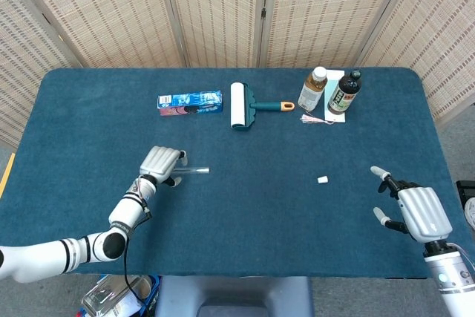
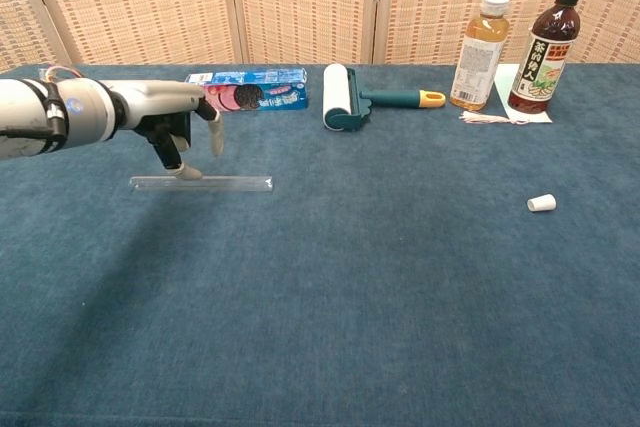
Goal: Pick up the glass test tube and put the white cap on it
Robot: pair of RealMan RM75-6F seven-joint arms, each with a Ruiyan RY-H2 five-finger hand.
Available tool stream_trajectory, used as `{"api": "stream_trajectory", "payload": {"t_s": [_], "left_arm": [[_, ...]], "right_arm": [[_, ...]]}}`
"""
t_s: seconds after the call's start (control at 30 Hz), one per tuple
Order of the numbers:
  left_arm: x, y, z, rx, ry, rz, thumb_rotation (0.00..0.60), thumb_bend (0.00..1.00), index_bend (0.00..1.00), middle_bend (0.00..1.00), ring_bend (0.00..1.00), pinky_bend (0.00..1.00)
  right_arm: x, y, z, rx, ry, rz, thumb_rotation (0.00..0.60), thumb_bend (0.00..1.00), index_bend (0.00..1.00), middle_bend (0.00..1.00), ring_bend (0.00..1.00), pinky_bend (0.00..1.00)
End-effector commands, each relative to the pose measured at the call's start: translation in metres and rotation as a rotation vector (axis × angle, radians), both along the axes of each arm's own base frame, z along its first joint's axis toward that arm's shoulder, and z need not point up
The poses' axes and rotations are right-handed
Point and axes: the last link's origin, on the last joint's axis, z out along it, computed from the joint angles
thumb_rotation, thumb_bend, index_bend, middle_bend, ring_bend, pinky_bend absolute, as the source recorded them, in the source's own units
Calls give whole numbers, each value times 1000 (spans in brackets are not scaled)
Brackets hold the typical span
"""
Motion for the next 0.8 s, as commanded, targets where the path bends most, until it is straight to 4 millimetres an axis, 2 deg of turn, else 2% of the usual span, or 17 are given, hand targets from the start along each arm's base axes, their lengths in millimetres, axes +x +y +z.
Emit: {"api": "stream_trajectory", "payload": {"t_s": [0.03, 0.3, 0.8], "left_arm": [[-3, 8, -10, -1, 20, 39, 600, 269, 417, 1000, 1000, 1000], [-6, 16, -21, 9, 22, 87, 600, 268, 454, 1000, 1000, 1000], [-7, 27, -36, 10, 35, 131, 600, 268, 460, 1000, 1000, 1000]], "right_arm": [[-1, 0, 0, 2, -2, -5, 600, 272, 147, 432, 460, 511], [-4, -1, 0, -3, -6, -13, 600, 272, 148, 440, 468, 512], [-6, -1, 2, -9, -5, -20, 600, 272, 147, 456, 488, 512]]}}
